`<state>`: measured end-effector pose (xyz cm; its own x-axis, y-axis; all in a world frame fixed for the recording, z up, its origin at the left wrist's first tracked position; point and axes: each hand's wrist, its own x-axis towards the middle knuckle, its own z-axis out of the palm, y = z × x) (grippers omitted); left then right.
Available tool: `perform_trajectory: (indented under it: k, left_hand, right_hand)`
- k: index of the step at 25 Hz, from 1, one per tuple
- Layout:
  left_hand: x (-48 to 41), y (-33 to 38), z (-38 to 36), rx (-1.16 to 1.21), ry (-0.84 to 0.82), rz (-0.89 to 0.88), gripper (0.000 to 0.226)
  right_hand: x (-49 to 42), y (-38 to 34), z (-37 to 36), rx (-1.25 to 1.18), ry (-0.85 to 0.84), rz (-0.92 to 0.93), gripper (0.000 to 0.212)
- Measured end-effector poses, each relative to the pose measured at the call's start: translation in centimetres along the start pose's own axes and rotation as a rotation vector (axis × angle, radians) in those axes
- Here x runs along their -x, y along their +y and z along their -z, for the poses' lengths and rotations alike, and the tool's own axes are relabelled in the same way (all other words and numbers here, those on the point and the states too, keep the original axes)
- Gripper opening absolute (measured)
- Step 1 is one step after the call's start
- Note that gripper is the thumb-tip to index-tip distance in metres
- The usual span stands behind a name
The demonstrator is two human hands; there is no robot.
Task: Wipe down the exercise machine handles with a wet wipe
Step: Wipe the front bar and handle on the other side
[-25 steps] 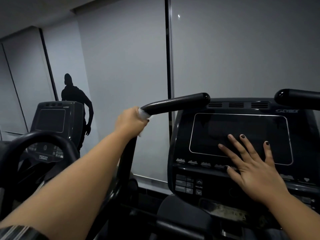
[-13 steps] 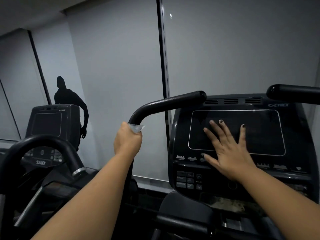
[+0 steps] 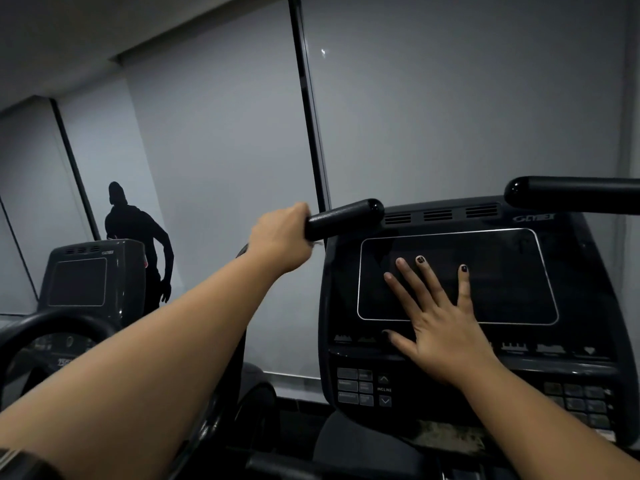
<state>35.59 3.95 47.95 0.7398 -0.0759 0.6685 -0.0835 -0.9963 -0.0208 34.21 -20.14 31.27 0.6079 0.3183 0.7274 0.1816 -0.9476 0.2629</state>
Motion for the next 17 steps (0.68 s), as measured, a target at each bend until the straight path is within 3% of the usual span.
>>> perform_trajectory:
  k: [3, 6, 9, 13, 17]
  left_hand:
    - [-0.9, 5.0, 0.9, -0.046, 0.008, -0.228, 0.03]
    - [-1.3, 6.8, 0.7, -0.033, 0.078, -0.32, 0.033]
    - [-0.9, 4.4, 0.8, 0.096, 0.039, -0.222, 0.026]
    - [-0.1, -1.0, 1.2, 0.032, -0.087, -0.076, 0.012]
    - [2.9, -7.0, -0.8, 0.298, -0.135, 0.264, 0.009]
  right_hand:
    - [0.0, 0.1, 0.1, 0.005, -0.019, 0.0, 0.084]
    - [0.1, 0.1, 0.0, 0.024, -0.022, 0.005, 0.083]
    - [0.0, 0.1, 0.2, 0.027, -0.037, 0.007, 0.083]
    - [0.1, 0.2, 0.2, 0.031, -0.041, -0.005, 0.084]
    - [0.1, 0.1, 0.1, 0.054, -0.047, -0.003, 0.084]
